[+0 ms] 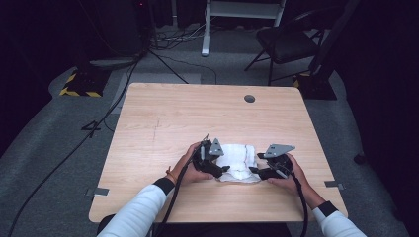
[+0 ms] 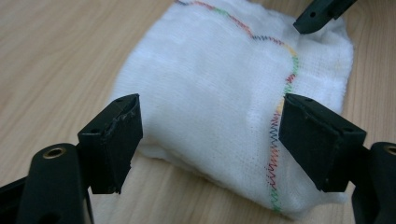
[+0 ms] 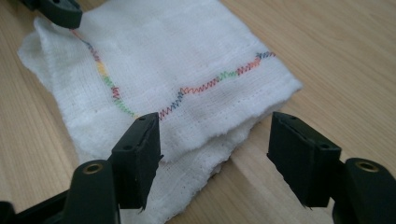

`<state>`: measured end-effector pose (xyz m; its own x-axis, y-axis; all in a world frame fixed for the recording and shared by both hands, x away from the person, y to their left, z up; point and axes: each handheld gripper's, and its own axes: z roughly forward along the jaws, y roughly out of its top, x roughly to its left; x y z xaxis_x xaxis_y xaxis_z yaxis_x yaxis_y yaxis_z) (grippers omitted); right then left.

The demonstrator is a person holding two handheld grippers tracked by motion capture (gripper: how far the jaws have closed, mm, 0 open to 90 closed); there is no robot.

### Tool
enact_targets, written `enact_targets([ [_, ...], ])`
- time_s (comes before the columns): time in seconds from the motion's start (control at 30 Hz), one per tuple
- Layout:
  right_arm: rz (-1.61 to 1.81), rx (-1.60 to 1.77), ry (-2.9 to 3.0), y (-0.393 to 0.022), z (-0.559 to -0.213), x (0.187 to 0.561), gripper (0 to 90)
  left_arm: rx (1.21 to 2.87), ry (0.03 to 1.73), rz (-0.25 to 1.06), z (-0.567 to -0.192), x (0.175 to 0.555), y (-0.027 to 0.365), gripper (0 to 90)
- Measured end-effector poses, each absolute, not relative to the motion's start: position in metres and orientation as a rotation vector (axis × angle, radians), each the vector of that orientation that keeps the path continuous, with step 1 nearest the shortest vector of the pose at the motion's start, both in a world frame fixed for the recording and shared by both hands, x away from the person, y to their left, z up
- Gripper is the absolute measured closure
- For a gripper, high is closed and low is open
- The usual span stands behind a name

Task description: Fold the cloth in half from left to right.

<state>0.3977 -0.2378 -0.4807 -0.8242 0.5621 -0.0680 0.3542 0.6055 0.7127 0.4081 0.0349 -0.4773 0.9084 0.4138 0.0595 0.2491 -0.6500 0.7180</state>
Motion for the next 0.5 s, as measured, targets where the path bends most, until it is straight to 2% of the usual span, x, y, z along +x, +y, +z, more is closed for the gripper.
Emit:
enact_targets([
  [0.1, 1.032, 0.749, 2.572, -0.238, -0.485, 0.398, 34.7, 2.344, 0.461, 0.286, -0.486, 0.406, 0.03, 20.4],
  [0.5, 1.046, 0.764, 2.607, -0.233, -0.49, 0.397, 36.6, 2.327, 0.512, 0.25, -0.494, 0.403, 0.038, 20.6],
])
